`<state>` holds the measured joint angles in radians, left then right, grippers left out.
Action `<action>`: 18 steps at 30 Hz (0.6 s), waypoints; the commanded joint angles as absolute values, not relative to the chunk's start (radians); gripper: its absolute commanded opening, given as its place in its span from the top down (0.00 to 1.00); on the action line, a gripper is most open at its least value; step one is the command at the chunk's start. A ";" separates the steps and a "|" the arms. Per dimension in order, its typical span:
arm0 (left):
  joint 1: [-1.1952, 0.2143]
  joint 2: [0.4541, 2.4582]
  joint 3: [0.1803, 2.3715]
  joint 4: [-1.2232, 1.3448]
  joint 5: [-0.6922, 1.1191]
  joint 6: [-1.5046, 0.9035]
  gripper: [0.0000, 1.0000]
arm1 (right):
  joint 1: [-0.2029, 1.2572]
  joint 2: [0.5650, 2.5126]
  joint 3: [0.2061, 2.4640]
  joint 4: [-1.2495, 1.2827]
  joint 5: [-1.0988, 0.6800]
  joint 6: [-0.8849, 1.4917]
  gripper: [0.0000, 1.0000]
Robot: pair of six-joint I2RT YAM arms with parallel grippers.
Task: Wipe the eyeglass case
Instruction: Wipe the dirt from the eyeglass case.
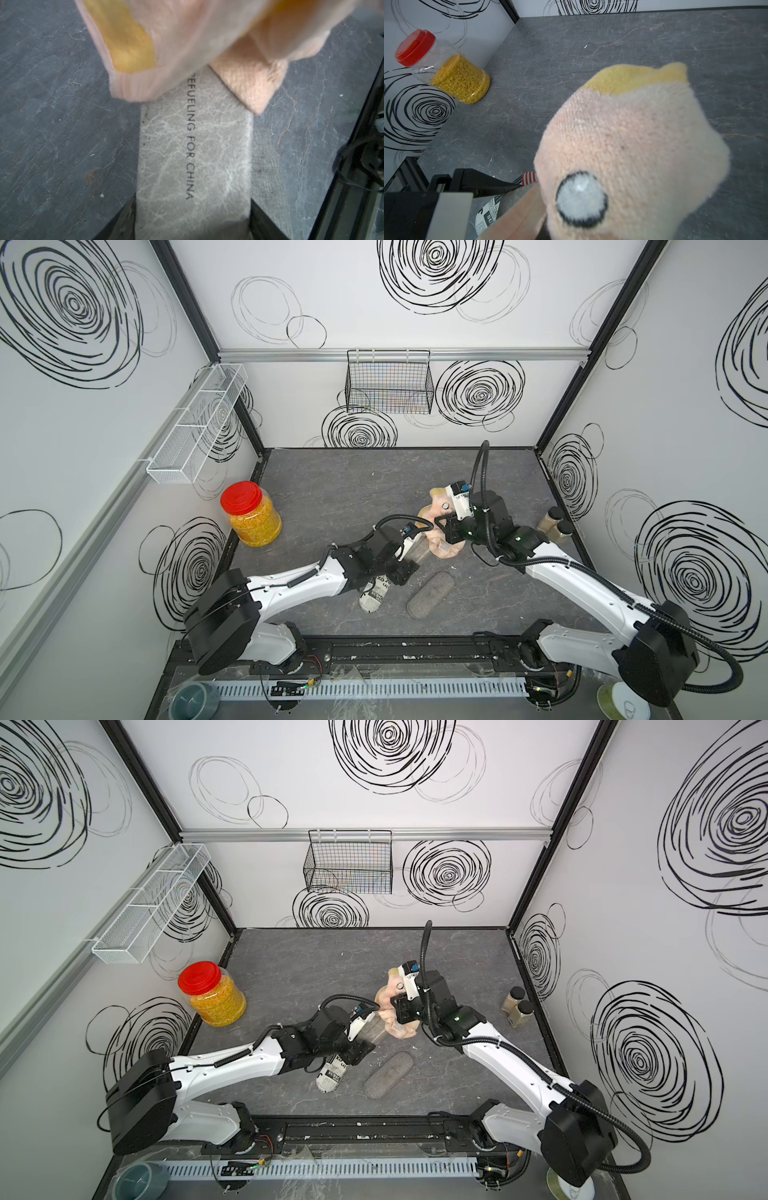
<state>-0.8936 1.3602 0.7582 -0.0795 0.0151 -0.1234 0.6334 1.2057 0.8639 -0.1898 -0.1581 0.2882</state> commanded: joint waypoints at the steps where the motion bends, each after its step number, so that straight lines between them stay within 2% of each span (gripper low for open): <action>1: -0.907 1.313 0.747 0.036 -0.033 -0.119 0.39 | 0.663 1.237 0.884 -0.126 -0.263 0.278 1.00; 10: -0.929 1.281 0.716 0.077 -0.098 -0.124 0.40 | 0.701 1.297 0.849 -0.098 -0.423 0.280 1.00; 15: -0.944 1.263 0.710 0.075 -0.123 -0.126 0.40 | 0.665 1.339 0.951 -0.276 -0.213 0.301 1.00; 18: -0.950 1.249 0.698 0.076 -0.129 -0.132 0.40 | 0.625 1.317 0.951 -0.264 -0.197 0.298 1.00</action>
<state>-0.9413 1.3045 0.6960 -0.0479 -0.1024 -0.1246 0.6617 1.3354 0.9241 -0.2111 -0.2768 0.2947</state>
